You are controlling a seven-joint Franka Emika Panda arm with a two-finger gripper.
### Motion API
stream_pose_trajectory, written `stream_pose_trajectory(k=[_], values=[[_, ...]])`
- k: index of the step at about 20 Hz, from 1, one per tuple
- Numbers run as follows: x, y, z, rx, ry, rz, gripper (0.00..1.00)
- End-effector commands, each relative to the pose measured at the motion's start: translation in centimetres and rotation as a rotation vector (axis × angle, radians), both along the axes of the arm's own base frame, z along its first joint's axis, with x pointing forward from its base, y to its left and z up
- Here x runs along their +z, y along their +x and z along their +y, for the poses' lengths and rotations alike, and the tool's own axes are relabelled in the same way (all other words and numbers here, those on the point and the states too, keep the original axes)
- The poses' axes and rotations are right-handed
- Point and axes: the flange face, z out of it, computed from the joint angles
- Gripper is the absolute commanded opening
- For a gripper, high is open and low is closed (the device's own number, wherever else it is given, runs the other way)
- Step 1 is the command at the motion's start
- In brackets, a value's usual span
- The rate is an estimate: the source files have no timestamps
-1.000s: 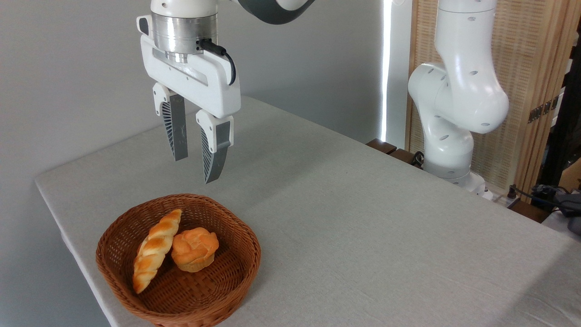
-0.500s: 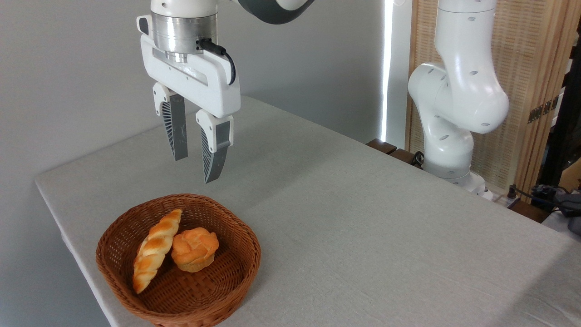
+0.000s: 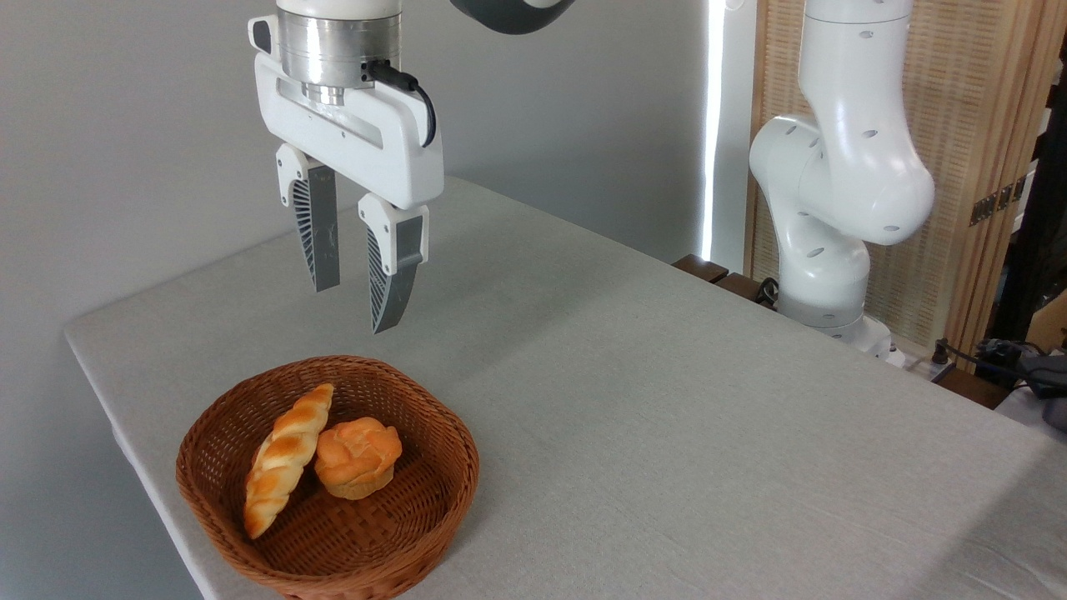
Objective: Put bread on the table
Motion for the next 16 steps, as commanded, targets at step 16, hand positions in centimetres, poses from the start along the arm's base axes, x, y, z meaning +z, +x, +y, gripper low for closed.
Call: stream_pose_trajectory(k=[16], values=[[-4.2, 3.3, -0.4, 0.036, 0.001, -0.075, 1.0]])
